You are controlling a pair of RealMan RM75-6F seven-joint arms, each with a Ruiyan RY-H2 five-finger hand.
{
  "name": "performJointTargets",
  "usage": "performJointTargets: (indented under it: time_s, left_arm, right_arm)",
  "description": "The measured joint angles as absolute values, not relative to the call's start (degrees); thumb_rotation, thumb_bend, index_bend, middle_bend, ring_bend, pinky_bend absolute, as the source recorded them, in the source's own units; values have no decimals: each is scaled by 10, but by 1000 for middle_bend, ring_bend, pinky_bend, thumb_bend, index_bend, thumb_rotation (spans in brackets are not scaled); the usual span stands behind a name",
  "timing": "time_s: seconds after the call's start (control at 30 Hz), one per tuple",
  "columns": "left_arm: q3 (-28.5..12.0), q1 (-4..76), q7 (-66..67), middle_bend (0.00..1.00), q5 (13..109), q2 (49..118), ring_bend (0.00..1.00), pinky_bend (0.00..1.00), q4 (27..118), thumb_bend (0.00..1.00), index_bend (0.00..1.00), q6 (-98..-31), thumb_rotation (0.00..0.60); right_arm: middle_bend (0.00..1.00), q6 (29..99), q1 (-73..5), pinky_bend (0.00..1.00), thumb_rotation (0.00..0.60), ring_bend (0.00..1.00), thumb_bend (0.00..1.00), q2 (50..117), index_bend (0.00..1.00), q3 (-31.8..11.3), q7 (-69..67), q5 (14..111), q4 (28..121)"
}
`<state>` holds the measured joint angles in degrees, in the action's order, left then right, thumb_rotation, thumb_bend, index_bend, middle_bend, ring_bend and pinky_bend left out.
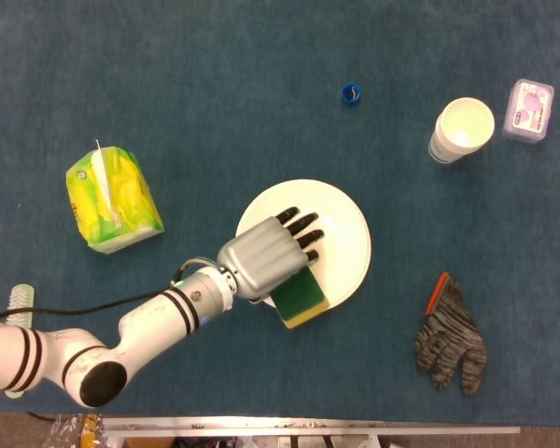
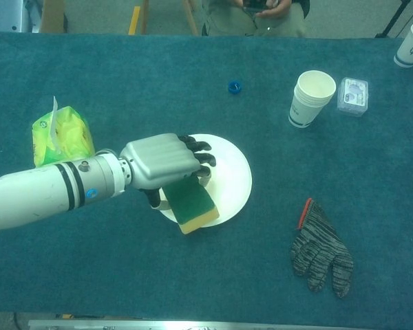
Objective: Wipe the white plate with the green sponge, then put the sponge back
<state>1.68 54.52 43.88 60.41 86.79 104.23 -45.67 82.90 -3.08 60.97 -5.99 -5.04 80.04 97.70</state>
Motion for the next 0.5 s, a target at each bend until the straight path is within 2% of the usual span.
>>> performJointTargets:
  time_s: [0.5]
  left_arm:
    - [18,587,463,128,550,911,0,82,1004,215,428,-452,600]
  right_arm:
    - [22,830,-29,212,600,0,199,609,0,-62,-54,795,972]
